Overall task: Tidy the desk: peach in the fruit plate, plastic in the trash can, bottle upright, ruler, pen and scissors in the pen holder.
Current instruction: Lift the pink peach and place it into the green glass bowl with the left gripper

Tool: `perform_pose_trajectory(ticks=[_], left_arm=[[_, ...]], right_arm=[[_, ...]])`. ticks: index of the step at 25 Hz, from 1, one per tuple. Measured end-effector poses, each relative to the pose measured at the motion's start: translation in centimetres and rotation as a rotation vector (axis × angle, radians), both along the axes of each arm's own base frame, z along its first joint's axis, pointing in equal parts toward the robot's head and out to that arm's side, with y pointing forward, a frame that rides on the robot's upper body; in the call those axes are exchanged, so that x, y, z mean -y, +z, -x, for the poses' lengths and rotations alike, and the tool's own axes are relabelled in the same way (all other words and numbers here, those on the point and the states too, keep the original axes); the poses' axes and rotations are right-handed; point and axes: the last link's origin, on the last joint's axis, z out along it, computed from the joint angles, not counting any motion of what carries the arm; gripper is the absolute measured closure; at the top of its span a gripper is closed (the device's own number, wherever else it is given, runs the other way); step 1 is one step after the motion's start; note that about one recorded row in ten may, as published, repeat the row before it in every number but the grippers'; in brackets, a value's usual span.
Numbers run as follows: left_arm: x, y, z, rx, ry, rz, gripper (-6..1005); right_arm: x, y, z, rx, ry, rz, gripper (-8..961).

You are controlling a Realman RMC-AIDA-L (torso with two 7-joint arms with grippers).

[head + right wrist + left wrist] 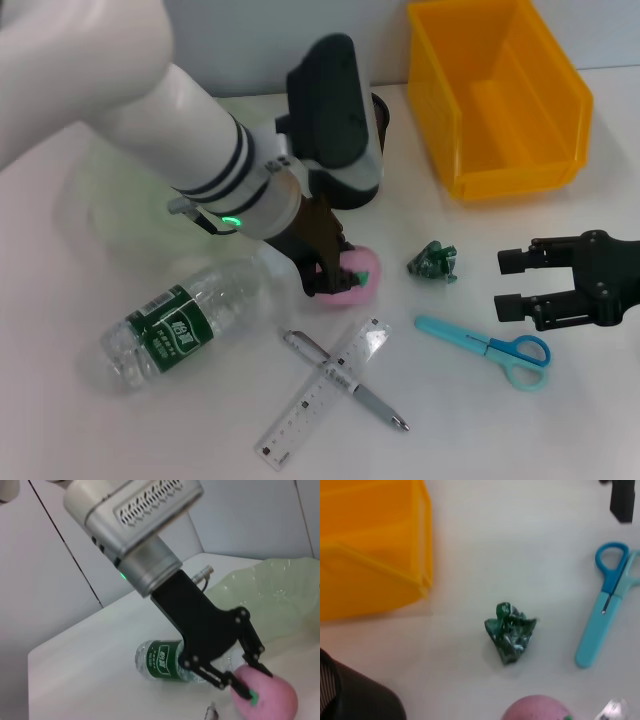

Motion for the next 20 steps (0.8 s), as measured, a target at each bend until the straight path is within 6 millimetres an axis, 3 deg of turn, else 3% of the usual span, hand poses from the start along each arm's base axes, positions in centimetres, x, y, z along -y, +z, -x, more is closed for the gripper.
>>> perform_pose_trajectory(ticks=[3, 9, 10, 15, 20], left_arm=[[-0.1, 1.4, -0.4, 0.069, 0.036, -0.014, 676], [-0.7, 4.9, -0.5, 0.203, 0.111, -0.081, 722], [-1.1, 7.2, 0.1, 0.288, 0.175, -0.138, 731], [-1.8, 10.7, 1.8, 0.502, 0.313, -0.212, 772], [-2.8, 12.6, 5.0, 0.678, 0.478, -0.319, 790]], right_arm=[[0.0, 0.0, 0.0, 0.003, 0.0, 0.003, 172], [0.1, 0.0, -0.1, 0.005, -0.003, 0.003, 172], [0.1, 0.0, -0.1, 0.005, -0.003, 0.002, 172], [0.1, 0.0, -0.2, 0.008, -0.004, -0.001, 171], [0.0, 0.0, -0.2, 0.01, 0.003, -0.005, 171]])
